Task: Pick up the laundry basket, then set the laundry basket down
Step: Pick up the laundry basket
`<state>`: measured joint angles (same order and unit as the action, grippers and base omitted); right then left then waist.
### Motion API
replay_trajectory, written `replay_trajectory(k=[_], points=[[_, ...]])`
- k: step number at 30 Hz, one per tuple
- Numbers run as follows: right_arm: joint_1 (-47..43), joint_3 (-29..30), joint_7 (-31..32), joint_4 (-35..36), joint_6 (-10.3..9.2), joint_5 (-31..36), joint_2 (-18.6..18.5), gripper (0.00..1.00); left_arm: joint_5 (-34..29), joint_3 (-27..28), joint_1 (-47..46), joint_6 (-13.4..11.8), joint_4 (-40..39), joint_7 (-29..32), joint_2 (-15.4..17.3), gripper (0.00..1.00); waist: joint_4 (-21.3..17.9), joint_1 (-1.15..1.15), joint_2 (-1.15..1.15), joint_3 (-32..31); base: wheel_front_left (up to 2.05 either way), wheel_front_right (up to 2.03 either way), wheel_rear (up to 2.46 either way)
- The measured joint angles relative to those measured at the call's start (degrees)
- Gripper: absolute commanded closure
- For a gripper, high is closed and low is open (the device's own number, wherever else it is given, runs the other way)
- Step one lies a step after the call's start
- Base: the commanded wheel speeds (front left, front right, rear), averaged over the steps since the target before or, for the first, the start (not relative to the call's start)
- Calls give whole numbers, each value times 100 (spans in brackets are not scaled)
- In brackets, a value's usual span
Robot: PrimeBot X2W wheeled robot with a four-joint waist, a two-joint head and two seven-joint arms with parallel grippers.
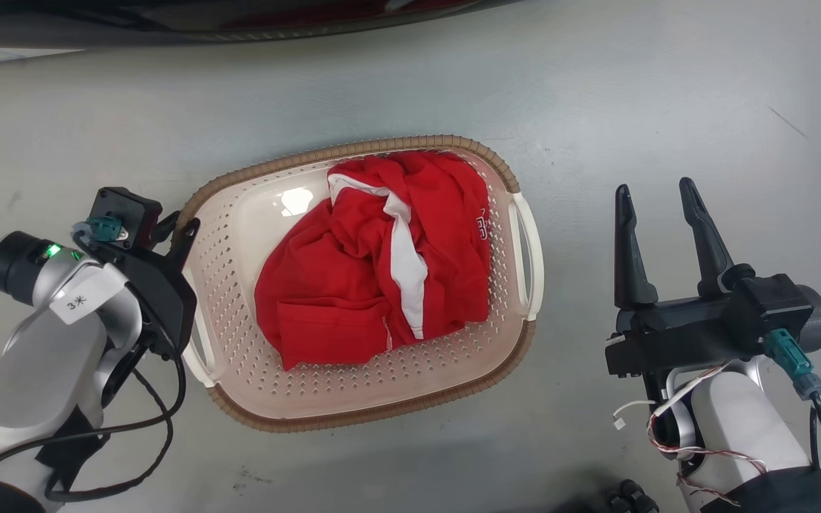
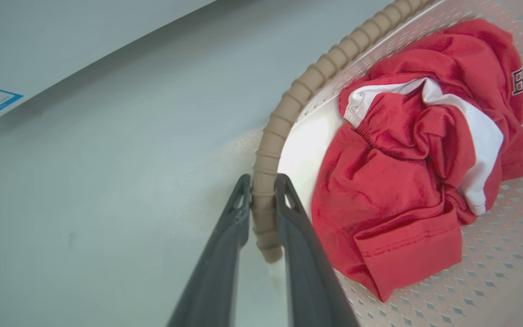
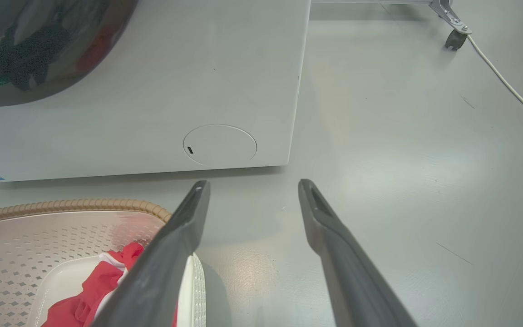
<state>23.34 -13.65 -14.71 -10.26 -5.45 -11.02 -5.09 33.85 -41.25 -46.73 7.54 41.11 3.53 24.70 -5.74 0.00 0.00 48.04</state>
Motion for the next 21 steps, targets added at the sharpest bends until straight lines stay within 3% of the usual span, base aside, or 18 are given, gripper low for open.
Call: replay_trajectory(k=[2, 4, 5, 12, 21], points=[[1, 10, 0, -1, 1, 0, 3, 0, 68, -77, -14, 0, -1, -45, 22, 100, -3, 0, 0, 3, 0, 0, 0], [5, 16, 0, 0, 9, 4, 3, 0, 115, -101, -27, 0, 35, -70, 24, 16, -3, 0, 0, 6, 0, 0, 0], [12, 18, 0, 0, 23, 5, 3, 0, 131, -124, -38, 0, 53, -100, 24, 0, -2, 0, 0, 7, 0, 0, 0], [35, 60, 0, -7, 44, 11, 5, 0, 400, -96, -101, 0, 118, -453, -46, 0, 30, 0, 0, 2, 0, 0, 0], [34, 145, 0, -134, 68, 54, -24, 0, 1107, 532, 136, 0, 381, -1121, -525, 0, 120, 0, 0, -194, 0, 0, 0]])
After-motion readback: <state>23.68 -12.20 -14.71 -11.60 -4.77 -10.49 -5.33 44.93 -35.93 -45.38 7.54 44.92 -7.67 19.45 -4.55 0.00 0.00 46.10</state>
